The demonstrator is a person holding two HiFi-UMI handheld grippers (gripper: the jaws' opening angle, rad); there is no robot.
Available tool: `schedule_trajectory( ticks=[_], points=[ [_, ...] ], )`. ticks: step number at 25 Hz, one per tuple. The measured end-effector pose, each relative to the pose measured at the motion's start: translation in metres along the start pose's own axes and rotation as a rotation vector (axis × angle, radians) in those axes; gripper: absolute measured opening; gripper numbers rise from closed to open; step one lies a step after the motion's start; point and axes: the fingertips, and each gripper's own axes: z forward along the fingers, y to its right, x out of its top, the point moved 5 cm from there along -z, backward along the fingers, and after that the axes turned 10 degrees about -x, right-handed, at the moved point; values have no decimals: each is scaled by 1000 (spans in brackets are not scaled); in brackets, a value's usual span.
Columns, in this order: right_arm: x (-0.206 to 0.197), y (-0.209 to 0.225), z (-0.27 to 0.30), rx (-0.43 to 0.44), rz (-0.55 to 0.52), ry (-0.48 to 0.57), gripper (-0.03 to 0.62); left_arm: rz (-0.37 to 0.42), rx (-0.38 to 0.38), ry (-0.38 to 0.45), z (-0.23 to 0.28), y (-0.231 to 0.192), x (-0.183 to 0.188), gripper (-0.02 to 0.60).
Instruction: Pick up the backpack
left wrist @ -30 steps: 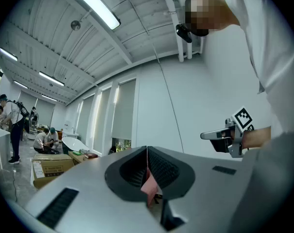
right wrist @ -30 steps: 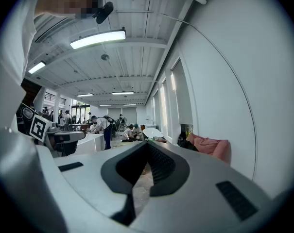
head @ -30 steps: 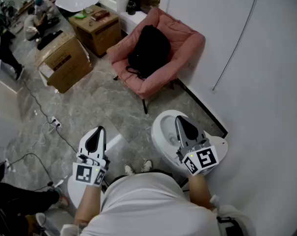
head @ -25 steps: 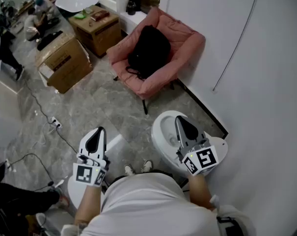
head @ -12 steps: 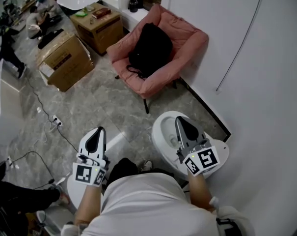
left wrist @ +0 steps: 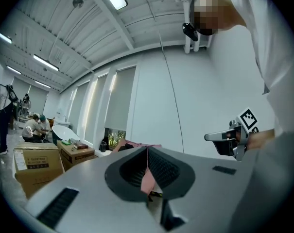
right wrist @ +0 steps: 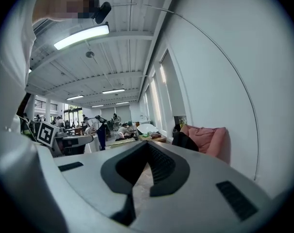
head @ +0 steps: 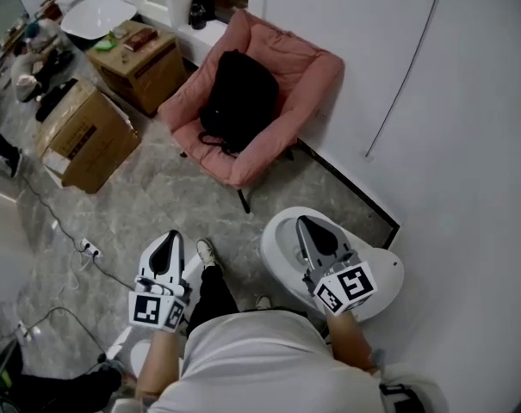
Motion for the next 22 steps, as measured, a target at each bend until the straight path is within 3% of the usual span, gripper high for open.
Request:
schedule_trajectory(
  ticks=[7,14,17,22],
  points=[
    [20,-18,127,-74,-43,-52,20,-23,-131,16,89,-120,14,21],
    [42,-60,240,-105,-46,-104,20,-68,-238,-34,149,-240,13,21],
    [50,-56,265,-145,-47,-118,20,-96,-264,-30,175,-264,15,21],
    [59,-29,285,-179,-25,-108,20,-103,-314,-34,217,-262,19,21]
  ],
)
